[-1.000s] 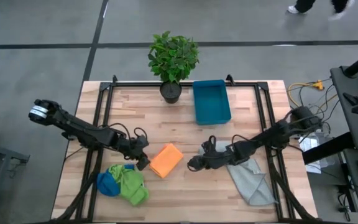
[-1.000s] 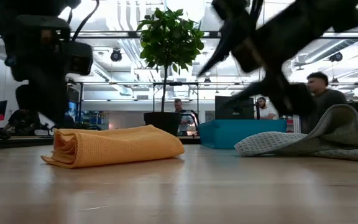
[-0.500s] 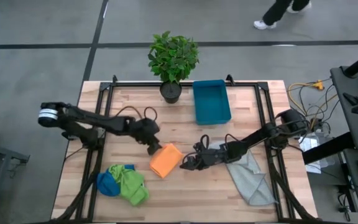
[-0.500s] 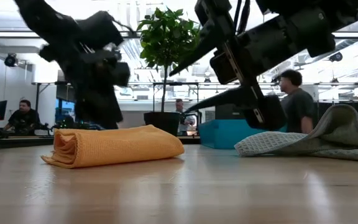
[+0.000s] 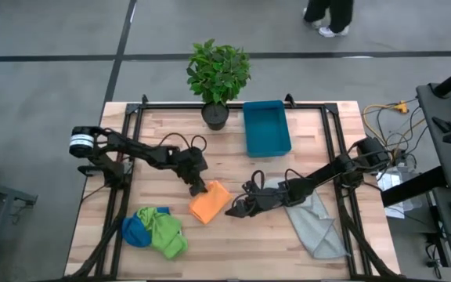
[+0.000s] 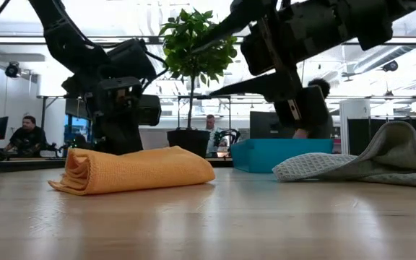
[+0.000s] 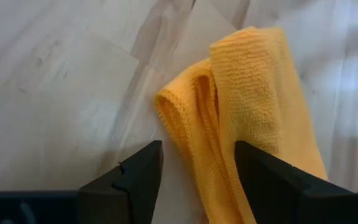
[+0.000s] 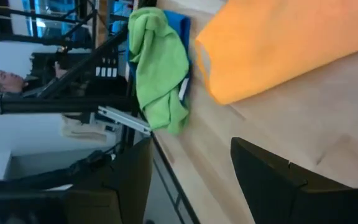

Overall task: Fold microfiber towels
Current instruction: Put the orange microfiber towel into the blue bin

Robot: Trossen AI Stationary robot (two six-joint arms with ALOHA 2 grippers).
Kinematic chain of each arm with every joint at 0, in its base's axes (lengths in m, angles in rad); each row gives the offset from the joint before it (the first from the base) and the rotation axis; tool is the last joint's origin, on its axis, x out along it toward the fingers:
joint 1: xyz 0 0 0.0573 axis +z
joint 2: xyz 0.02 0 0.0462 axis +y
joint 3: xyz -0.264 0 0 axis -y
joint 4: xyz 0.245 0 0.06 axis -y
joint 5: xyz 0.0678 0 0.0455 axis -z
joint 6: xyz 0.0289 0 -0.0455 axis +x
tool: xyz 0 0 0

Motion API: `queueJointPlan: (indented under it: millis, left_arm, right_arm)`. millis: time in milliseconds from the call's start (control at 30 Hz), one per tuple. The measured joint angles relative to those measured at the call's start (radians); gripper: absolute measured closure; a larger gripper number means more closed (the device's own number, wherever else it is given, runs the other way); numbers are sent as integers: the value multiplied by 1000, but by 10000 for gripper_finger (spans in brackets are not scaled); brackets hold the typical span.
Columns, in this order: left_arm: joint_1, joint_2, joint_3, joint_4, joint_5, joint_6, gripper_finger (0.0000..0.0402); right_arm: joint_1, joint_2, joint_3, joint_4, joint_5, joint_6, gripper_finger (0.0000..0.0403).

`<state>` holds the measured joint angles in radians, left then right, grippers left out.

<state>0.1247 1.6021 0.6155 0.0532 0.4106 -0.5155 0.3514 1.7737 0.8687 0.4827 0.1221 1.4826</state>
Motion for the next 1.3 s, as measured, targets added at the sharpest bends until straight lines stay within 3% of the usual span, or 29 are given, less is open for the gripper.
queueJointPlan:
  millis: [200, 467, 933, 1100, 1300]
  left_arm:
    - [81, -57, -6, -17, 15, -25, 211]
    - [111, -21, -5, 71, 74, -47, 210]
    - [125, 70, -3, 183, 138, -58, 210]
    - [125, 62, -3, 183, 137, -81, 210]
    - [125, 59, -3, 182, 139, -102, 210]
  right_arm:
    - [2, 4, 12, -48, 13, 6, 191]
    - [-52, 60, 8, -191, 46, 226, 191]
    - [-128, 162, 12, -99, 34, 220, 191]
    - [-131, 203, 56, -138, 28, 194, 191]
    - [-142, 233, 162, -308, 30, 170, 191]
